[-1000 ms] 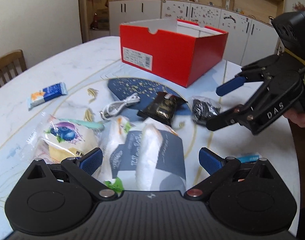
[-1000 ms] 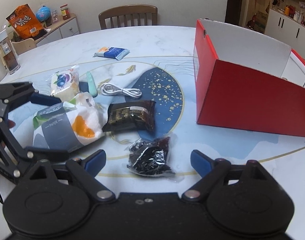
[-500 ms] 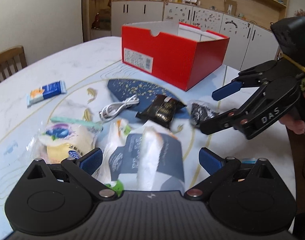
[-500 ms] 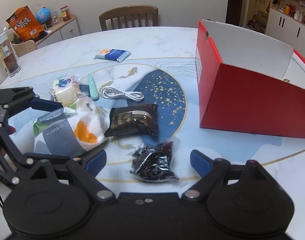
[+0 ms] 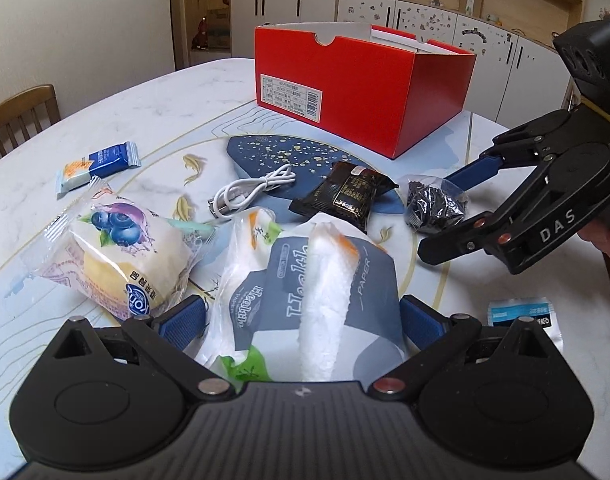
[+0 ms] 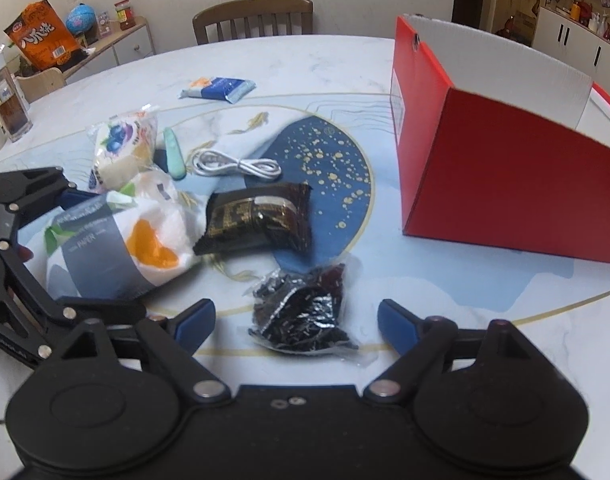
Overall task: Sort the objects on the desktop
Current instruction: 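Grasp the white tissue pack with left tool while right tool grasps the black snack bag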
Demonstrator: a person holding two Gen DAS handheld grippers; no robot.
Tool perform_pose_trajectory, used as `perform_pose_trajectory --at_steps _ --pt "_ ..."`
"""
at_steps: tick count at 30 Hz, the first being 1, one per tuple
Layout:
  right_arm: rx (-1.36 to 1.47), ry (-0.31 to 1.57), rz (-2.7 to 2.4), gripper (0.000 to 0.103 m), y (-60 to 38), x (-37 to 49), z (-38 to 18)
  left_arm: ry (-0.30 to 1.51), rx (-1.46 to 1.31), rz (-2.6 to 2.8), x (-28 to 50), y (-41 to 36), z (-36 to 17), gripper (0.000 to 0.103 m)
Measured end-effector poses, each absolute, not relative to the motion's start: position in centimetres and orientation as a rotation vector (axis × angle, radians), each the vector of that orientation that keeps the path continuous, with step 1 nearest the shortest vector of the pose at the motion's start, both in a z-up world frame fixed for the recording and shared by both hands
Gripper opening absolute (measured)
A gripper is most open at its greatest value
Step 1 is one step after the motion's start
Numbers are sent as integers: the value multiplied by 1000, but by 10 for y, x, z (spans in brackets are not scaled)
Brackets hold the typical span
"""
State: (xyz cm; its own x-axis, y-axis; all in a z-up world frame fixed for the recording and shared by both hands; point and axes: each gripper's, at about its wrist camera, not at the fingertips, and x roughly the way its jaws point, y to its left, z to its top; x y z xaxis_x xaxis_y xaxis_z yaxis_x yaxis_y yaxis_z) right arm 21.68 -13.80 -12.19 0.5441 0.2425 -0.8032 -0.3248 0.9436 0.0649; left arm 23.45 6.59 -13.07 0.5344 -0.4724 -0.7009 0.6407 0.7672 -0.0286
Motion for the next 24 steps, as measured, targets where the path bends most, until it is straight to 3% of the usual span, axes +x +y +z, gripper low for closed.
perform_pose_trajectory --at_steps 6,11,18,24 --pt "-131 917 322 86 -135 215 -124 737 271 -657 231 64 -132 102" --pt "-132 904 311 77 -135 214 -123 735 262 -640 231 64 -132 101" --pt "-129 897 307 57 -134 212 -120 734 257 -612 232 65 -128 84" --pt "-140 902 306 50 -133 210 -118 745 262 -595 231 63 -124 69"
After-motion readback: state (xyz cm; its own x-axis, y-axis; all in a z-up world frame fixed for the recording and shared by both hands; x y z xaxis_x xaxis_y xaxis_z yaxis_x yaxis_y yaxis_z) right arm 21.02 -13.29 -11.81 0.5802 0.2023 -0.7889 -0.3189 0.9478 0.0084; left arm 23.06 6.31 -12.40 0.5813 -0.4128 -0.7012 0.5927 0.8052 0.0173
